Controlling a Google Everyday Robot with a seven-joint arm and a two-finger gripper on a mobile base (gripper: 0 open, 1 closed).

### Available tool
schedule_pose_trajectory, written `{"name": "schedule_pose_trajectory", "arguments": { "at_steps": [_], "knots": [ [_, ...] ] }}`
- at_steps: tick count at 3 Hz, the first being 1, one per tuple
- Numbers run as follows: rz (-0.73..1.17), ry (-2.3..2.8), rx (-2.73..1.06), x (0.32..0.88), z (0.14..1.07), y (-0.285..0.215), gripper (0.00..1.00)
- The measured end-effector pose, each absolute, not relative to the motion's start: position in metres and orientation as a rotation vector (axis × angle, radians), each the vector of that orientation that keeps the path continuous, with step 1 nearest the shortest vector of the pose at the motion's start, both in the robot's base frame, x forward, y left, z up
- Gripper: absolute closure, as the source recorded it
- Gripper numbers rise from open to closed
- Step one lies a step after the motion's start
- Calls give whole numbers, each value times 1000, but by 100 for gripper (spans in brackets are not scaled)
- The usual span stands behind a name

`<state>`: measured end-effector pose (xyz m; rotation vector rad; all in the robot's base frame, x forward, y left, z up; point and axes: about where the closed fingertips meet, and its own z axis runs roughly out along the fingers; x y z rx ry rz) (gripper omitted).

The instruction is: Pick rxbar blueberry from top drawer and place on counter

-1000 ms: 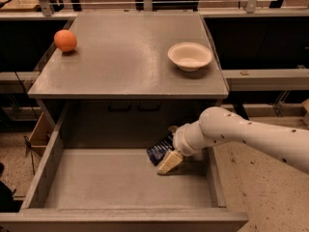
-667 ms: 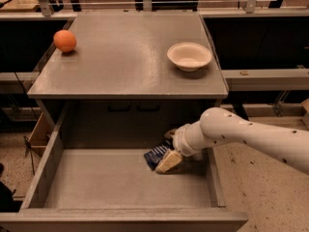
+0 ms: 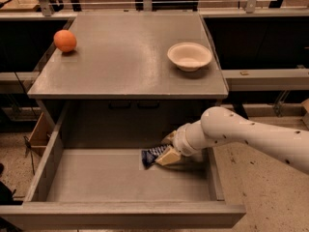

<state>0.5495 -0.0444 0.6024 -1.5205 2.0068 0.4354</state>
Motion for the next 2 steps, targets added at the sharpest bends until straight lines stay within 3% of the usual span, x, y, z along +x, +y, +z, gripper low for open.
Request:
{"name": "schedule_pose_trajectory", "arguments": {
  "at_steps": [1, 2],
  "knots": [
    [434, 2004, -1516, 536, 610, -43, 100],
    [409, 2012, -1518, 514, 630, -44, 100]
  ]
}}
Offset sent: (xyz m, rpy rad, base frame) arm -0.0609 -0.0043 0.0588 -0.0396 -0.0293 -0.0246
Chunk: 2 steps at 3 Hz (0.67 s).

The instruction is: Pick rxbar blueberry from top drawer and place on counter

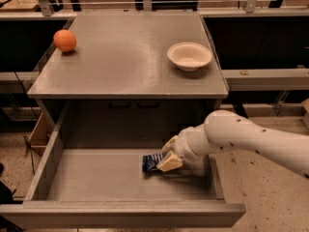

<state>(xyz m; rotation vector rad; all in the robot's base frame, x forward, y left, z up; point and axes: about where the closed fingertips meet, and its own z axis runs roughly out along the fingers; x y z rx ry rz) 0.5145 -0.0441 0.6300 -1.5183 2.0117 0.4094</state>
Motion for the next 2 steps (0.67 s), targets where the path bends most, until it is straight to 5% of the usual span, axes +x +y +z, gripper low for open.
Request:
{"name": "schedule_pose_trajectory", "arguments": {
  "at_steps": [2],
  "knots": [
    [329, 2009, -1493, 494, 711, -81, 100]
  ]
}}
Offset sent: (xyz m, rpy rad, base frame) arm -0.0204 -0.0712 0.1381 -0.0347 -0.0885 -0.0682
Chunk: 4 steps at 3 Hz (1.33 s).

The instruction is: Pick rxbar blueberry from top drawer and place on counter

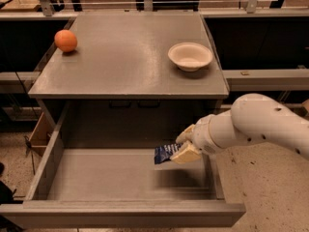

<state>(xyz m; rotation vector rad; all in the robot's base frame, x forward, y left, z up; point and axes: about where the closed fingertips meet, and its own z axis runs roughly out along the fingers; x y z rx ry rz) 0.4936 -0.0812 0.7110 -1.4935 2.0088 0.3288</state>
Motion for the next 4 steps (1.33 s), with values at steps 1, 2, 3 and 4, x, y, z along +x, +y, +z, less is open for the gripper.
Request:
{"name": "schedule_pose_trajectory", "arguments": {
  "at_steps": [1, 2, 3, 4],
  "knots": [
    [307, 1997, -1474, 507, 753, -100, 100],
    [284, 1960, -1459, 537, 802, -107, 100],
    [244, 1919, -1469, 568, 848, -99, 100],
    [196, 1869, -1496, 599, 896, -79, 100]
  ]
}}
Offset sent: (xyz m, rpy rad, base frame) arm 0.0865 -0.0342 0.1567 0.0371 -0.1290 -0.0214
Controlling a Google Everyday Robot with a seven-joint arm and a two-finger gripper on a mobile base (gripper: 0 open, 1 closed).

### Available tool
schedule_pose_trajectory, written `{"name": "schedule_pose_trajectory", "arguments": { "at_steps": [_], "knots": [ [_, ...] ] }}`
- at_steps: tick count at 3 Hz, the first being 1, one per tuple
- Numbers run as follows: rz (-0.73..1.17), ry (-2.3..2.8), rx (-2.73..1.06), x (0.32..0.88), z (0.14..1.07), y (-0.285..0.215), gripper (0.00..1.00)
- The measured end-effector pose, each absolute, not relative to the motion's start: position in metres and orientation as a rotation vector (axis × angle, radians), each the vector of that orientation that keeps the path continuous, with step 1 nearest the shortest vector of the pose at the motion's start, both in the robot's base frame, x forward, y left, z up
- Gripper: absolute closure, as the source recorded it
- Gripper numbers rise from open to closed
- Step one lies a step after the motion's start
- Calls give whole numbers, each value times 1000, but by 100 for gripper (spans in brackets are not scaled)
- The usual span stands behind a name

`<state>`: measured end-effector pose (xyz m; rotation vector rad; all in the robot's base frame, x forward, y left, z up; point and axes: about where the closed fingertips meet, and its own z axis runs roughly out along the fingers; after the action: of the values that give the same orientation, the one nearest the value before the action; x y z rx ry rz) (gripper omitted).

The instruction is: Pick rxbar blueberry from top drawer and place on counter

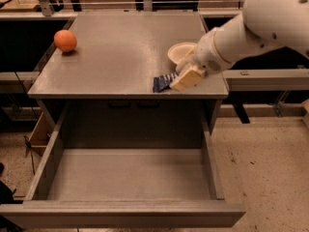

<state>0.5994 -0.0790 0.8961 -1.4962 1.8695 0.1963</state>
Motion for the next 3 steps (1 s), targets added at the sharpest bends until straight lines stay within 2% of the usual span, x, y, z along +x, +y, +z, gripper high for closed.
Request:
{"name": "schedule_pose_trajectory", "arguments": {
  "at_steps": [3],
  "knots": [
    [186, 1717, -1513, 713, 891, 35, 100]
  ]
}}
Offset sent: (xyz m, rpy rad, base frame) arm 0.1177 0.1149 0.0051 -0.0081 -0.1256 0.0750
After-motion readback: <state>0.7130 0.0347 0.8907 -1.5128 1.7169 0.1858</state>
